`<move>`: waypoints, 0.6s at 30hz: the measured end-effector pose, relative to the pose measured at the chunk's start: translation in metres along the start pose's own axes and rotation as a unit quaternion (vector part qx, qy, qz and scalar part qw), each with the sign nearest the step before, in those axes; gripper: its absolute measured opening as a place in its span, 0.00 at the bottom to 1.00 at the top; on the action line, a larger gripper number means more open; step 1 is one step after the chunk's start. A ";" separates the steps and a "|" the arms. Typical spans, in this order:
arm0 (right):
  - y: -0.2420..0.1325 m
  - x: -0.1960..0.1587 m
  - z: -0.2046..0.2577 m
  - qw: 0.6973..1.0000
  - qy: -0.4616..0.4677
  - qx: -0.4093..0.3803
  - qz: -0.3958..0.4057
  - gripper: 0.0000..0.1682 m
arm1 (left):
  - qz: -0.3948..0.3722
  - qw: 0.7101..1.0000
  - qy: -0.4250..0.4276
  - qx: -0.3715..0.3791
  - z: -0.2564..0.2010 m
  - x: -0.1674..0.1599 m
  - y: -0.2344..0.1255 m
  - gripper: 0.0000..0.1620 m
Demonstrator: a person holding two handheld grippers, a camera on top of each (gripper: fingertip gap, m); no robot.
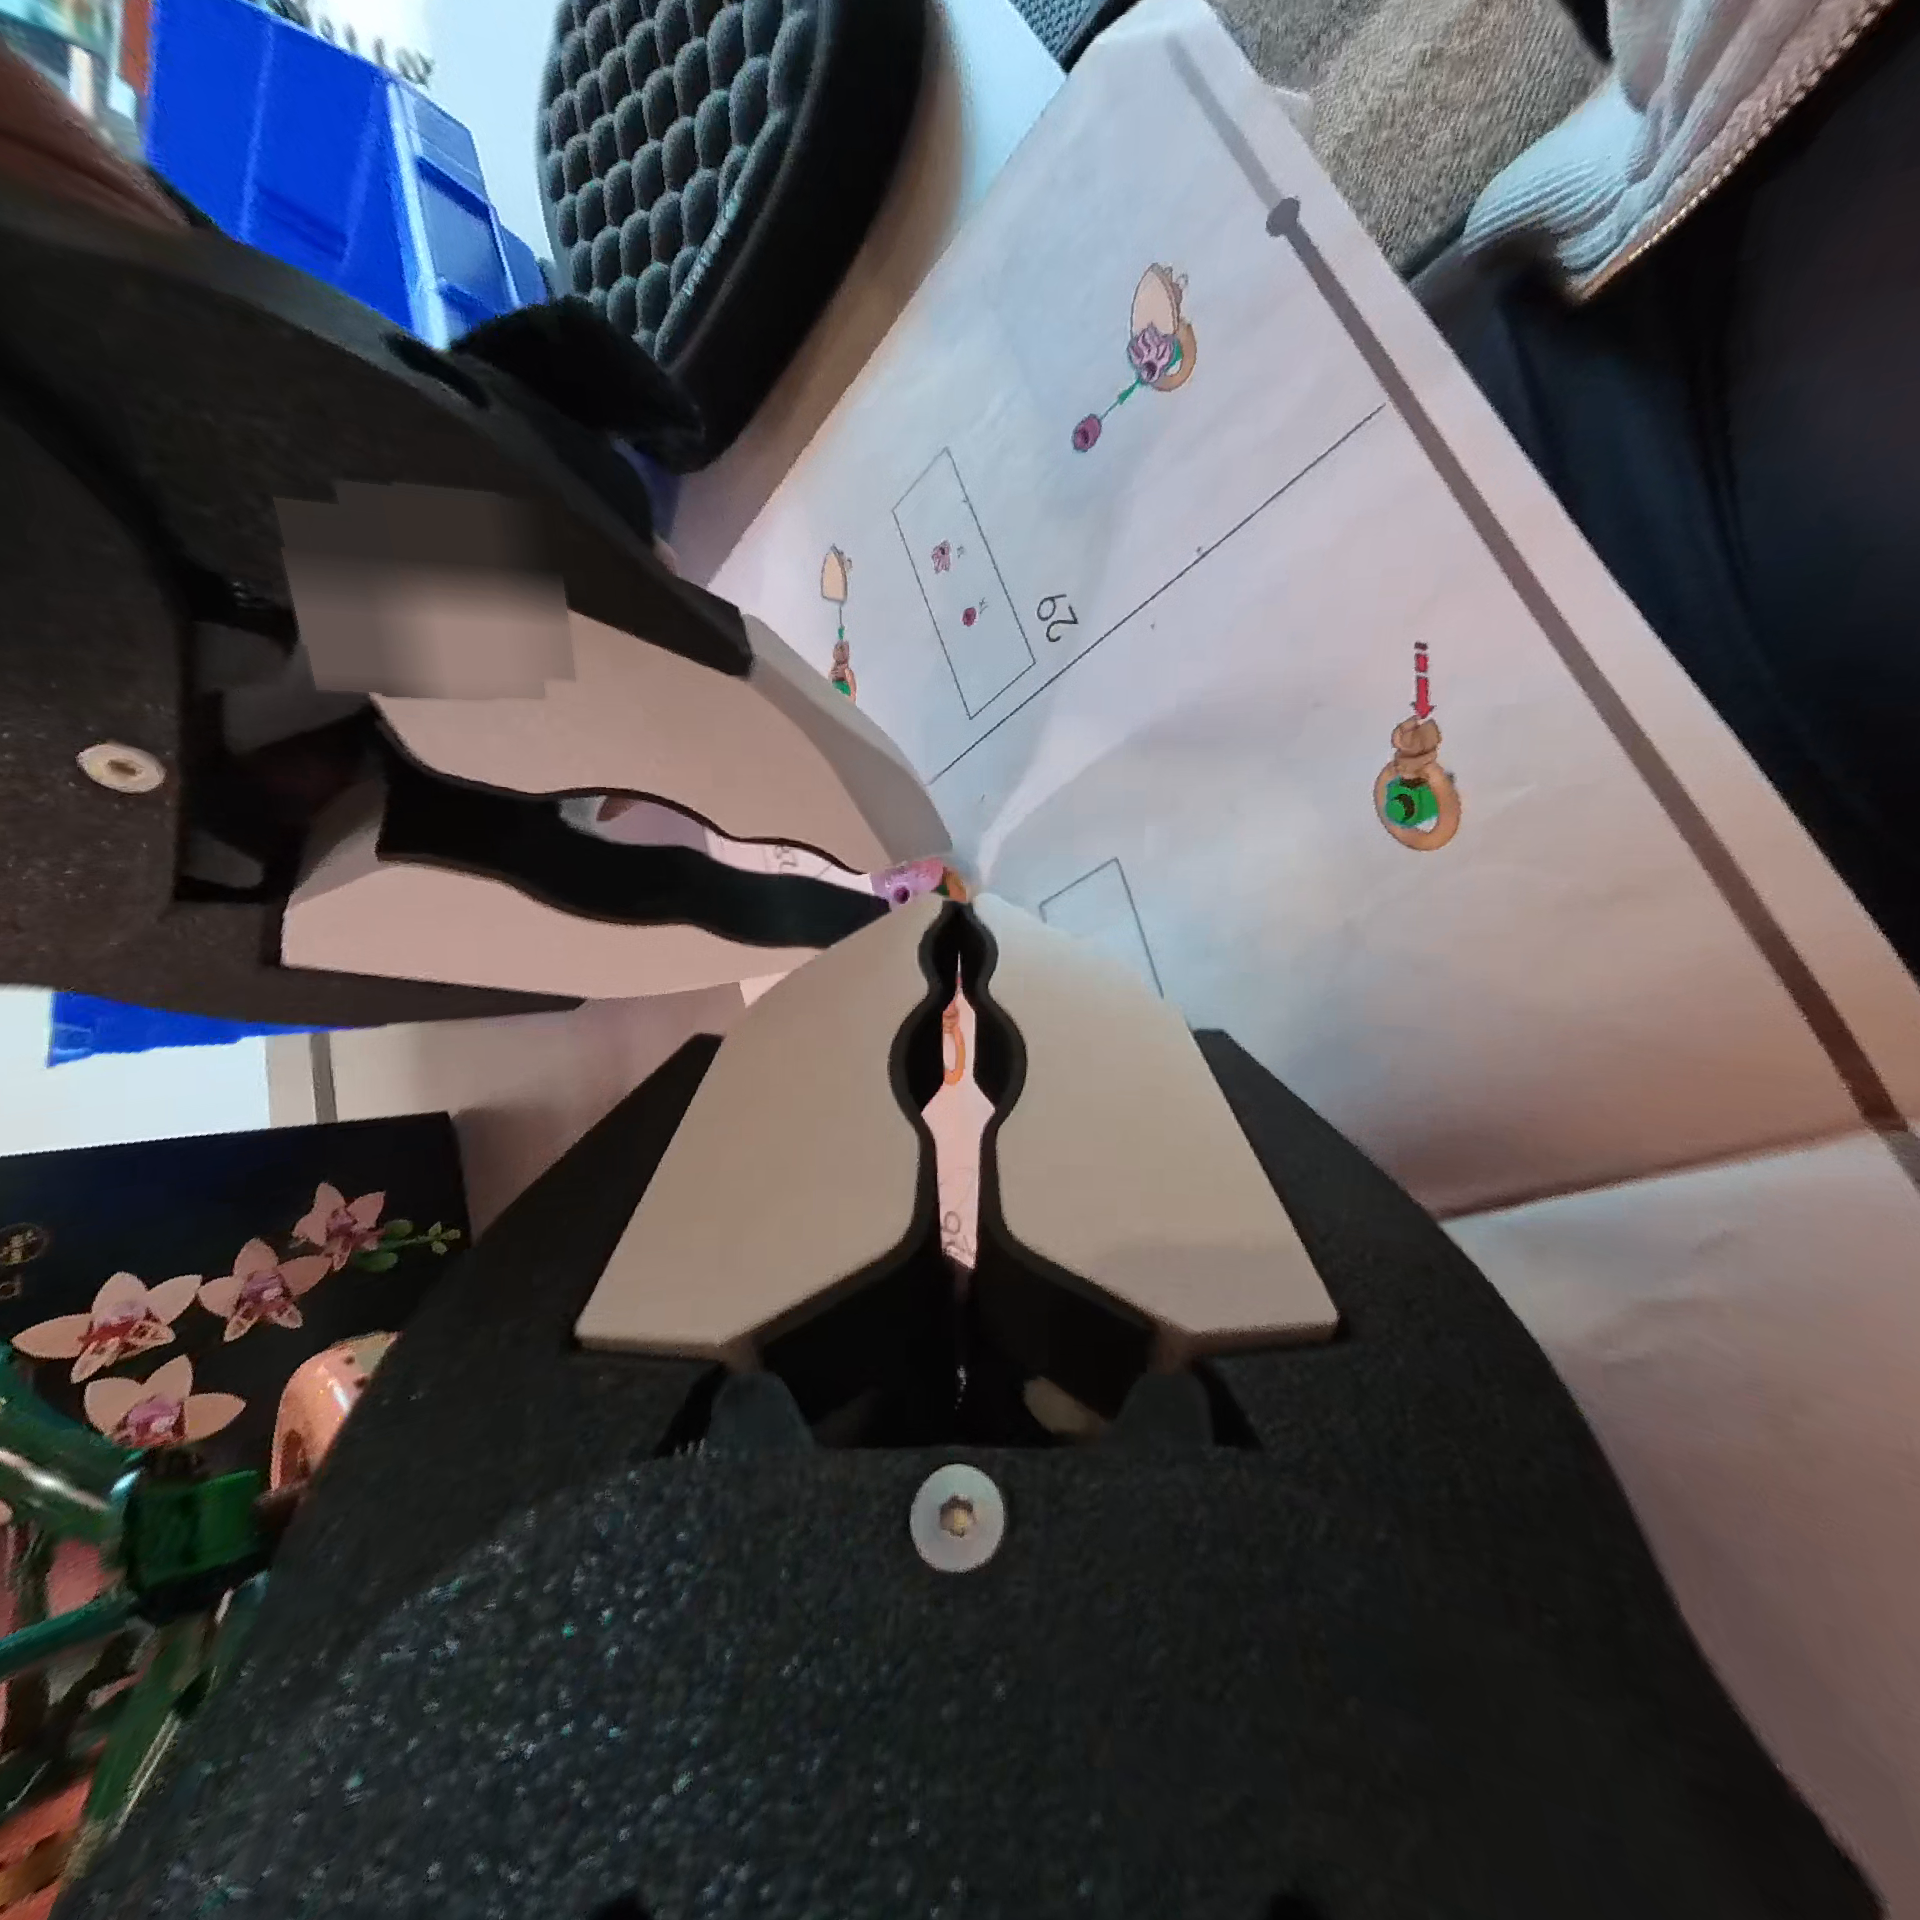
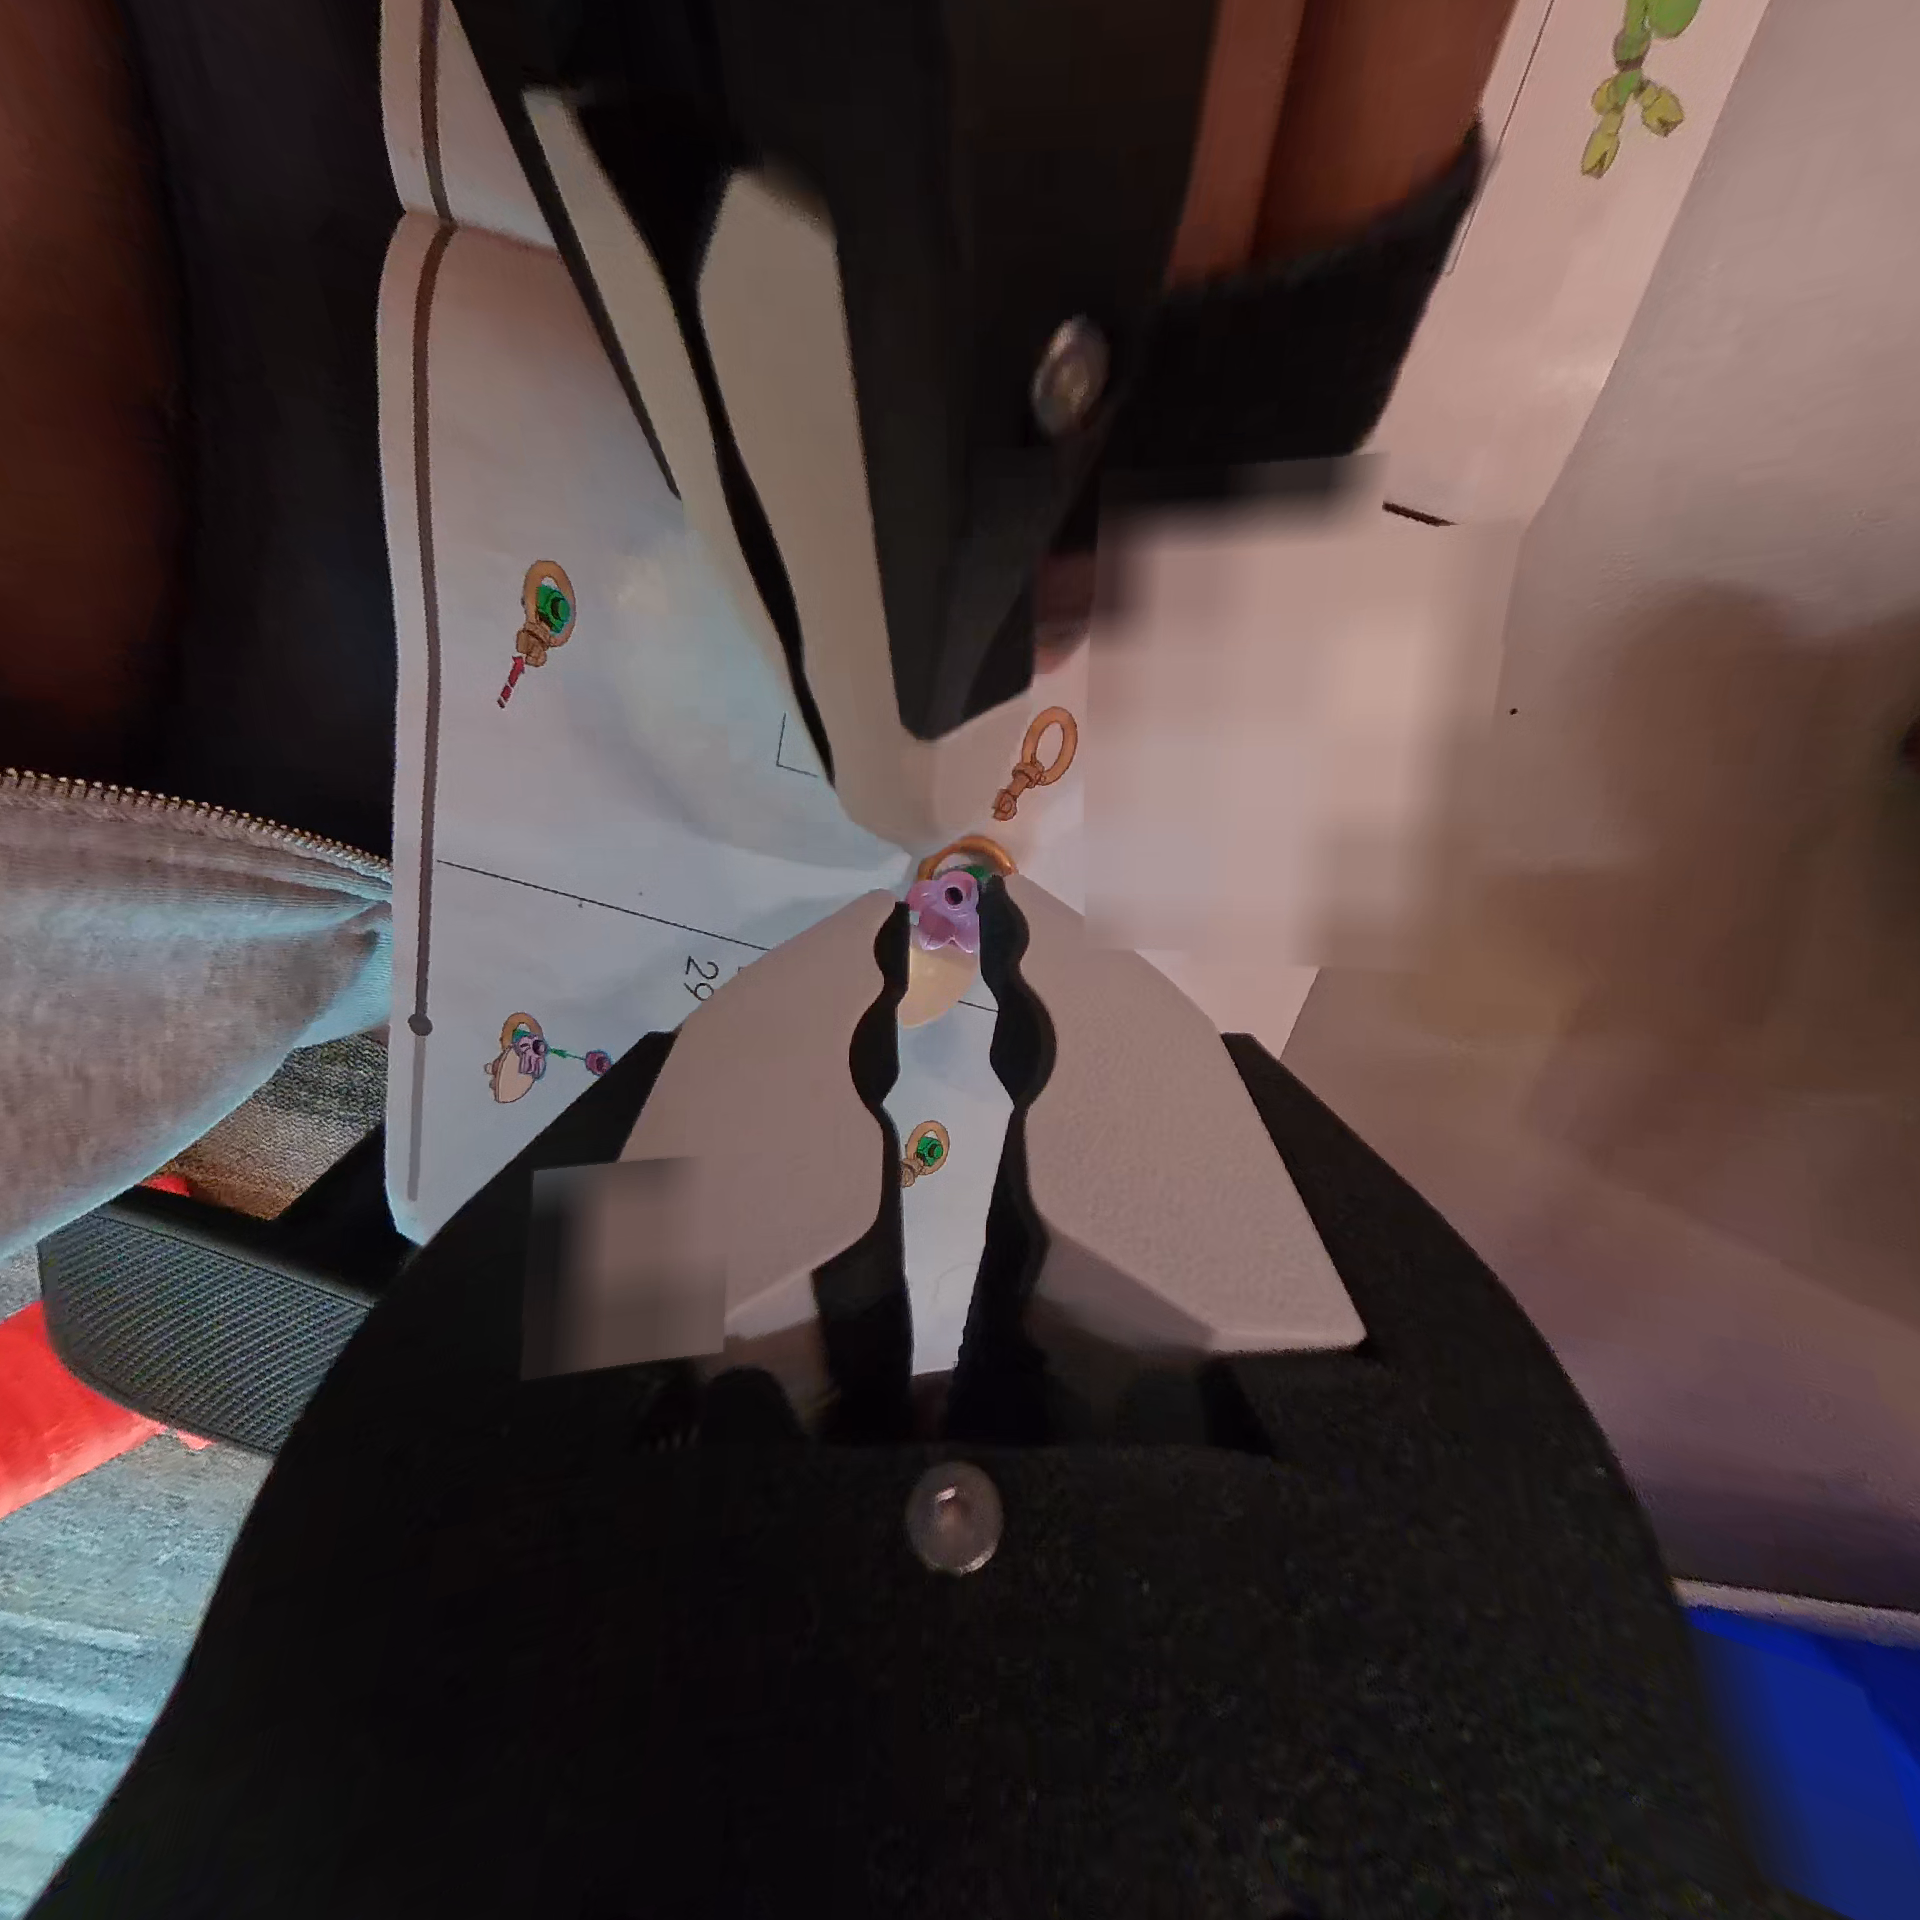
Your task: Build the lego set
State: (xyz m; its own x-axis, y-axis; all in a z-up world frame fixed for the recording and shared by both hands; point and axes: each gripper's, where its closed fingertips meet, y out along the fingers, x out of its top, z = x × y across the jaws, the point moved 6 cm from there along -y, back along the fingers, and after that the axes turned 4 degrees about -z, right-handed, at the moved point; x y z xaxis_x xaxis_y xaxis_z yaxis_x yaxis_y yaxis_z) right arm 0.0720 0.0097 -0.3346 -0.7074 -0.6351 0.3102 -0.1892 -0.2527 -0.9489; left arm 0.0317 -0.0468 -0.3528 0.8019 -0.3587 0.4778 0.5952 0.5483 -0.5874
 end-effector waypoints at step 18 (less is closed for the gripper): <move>-0.016 -0.008 -0.003 0.998 0.045 -0.029 -0.045 0.15 | -0.008 0.999 -0.040 -0.003 -0.001 -0.012 -0.012 0.00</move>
State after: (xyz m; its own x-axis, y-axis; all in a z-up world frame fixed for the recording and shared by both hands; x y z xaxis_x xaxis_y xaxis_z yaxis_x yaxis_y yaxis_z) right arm 0.0785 0.0210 -0.3225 -0.7436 -0.5425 0.3908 -0.2918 -0.2626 -0.9197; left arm 0.0151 -0.0505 -0.3519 0.7857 -0.3049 0.5382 0.6082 0.5390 -0.5827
